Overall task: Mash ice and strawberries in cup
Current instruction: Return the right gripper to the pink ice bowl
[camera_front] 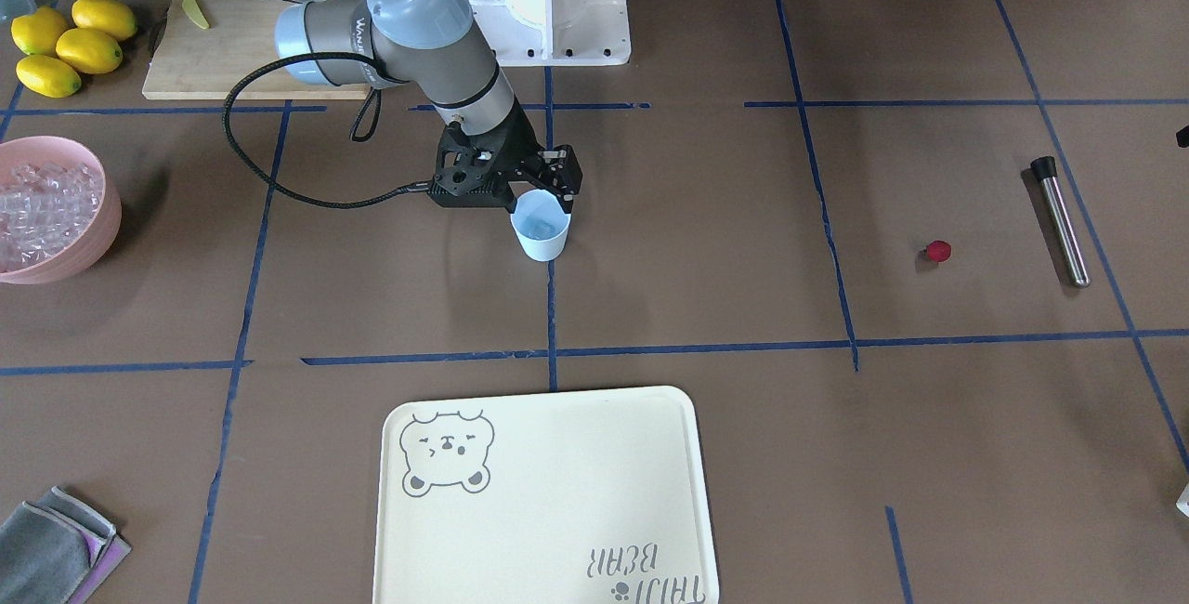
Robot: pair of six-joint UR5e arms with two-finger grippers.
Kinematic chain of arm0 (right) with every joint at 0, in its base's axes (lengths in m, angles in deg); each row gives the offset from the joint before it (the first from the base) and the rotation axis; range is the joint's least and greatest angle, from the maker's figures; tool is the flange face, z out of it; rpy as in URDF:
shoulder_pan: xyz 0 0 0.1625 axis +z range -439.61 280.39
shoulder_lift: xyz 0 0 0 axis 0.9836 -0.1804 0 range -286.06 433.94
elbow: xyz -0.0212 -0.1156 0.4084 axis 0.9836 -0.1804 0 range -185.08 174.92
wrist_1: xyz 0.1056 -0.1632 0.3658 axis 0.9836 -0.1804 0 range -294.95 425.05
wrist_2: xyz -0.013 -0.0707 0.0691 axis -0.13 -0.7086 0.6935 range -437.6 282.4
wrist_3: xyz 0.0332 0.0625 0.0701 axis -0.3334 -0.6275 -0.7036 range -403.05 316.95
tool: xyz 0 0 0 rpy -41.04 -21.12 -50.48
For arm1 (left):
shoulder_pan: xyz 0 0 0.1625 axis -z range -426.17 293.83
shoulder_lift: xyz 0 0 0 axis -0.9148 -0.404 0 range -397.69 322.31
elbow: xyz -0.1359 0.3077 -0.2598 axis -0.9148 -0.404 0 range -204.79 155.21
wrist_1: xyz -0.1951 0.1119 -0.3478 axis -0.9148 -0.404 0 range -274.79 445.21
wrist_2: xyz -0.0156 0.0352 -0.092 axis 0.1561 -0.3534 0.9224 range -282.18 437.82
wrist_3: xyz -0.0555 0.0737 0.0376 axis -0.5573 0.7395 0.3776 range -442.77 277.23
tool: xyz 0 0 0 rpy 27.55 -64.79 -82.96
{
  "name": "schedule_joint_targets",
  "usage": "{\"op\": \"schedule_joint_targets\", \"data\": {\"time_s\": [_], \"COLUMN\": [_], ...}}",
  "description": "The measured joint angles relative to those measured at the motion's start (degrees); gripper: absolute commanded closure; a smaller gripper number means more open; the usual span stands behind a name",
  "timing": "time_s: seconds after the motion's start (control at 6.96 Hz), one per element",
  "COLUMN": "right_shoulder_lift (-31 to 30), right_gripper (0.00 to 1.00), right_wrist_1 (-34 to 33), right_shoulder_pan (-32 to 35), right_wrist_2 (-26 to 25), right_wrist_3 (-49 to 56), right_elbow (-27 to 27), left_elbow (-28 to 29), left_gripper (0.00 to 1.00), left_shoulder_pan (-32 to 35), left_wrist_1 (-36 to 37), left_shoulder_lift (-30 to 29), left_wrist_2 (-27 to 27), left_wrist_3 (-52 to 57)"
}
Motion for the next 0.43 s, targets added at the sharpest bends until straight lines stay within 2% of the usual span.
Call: {"op": "schedule_joint_targets", "data": {"time_s": [0.14,0.43], "right_shoulder_lift": [-3.65,-18.11], "right_gripper": [0.01,0.01], "right_wrist_1": [-0.28,-0.48], "right_shoulder_pan": [3.41,14.99], "right_wrist_2": [3.68,15.61], "right_wrist_3": [0.50,10.36], "right_elbow": [3.87,13.05], "left_elbow": [0.04,0.07], "left_gripper": [0.00,0.00], "left_shoulder_pan": [-0.03,-0.04], "left_wrist_1": [0.02,-0.01], "left_shoulder_lift": [0.00,0.02], "left_wrist_2": [0.00,0.00], "left_wrist_3": [-0.04,-0.07]}}
